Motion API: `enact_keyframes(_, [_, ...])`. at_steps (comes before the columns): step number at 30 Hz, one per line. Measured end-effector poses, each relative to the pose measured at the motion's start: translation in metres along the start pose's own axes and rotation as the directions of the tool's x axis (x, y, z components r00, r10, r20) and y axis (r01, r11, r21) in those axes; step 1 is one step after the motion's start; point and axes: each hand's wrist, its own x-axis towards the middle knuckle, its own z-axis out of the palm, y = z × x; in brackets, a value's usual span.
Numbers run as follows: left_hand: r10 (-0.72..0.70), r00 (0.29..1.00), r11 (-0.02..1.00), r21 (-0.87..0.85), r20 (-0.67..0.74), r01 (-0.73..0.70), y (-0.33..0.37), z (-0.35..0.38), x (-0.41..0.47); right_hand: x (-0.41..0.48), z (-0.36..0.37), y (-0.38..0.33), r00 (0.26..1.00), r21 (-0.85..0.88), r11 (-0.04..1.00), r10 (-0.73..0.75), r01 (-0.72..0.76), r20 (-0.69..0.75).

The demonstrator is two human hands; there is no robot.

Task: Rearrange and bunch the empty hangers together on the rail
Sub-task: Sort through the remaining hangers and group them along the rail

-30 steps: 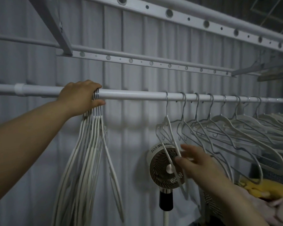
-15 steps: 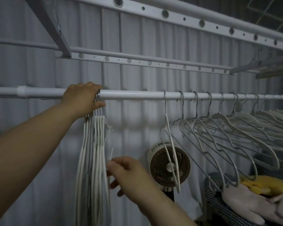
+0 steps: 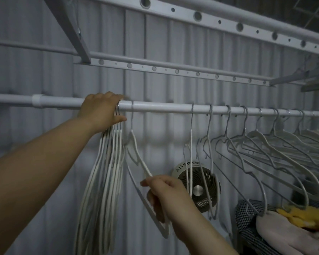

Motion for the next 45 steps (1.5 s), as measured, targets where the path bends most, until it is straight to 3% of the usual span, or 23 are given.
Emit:
enact_keyframes(8, [-0.007,1.000,1.000,0.015,-0.004,0.007,0.001,0.000,0.001,0.004,-0.031,0.010,0.978,-0.041,0.999,-0.002,-0.006,-0.207])
enact_keyframes(13, [-0.011,1.000,1.000,0.017,-0.003,0.011,0.005,-0.001,0.002,0.004,-0.052,0.010,0.965,-0.092,0.996,-0.007,-0.018,-0.262])
enact_keyframes(19, [-0.013,1.000,1.000,0.020,0.012,0.013,0.010,-0.002,0.004,0.001,-0.062,0.006,0.967,-0.084,0.995,0.023,-0.045,-0.252])
enact_keyframes(26, [-0.016,1.000,1.000,-0.002,0.022,0.016,0.014,-0.003,0.004,0.000,-0.059,0.000,0.975,-0.197,0.980,-0.025,-0.019,-0.219])
enact_keyframes(45, [-0.016,1.000,1.000,0.003,0.023,0.016,0.009,-0.003,0.004,0.003,-0.054,-0.002,0.990,-0.205,0.978,0.012,-0.040,-0.138])
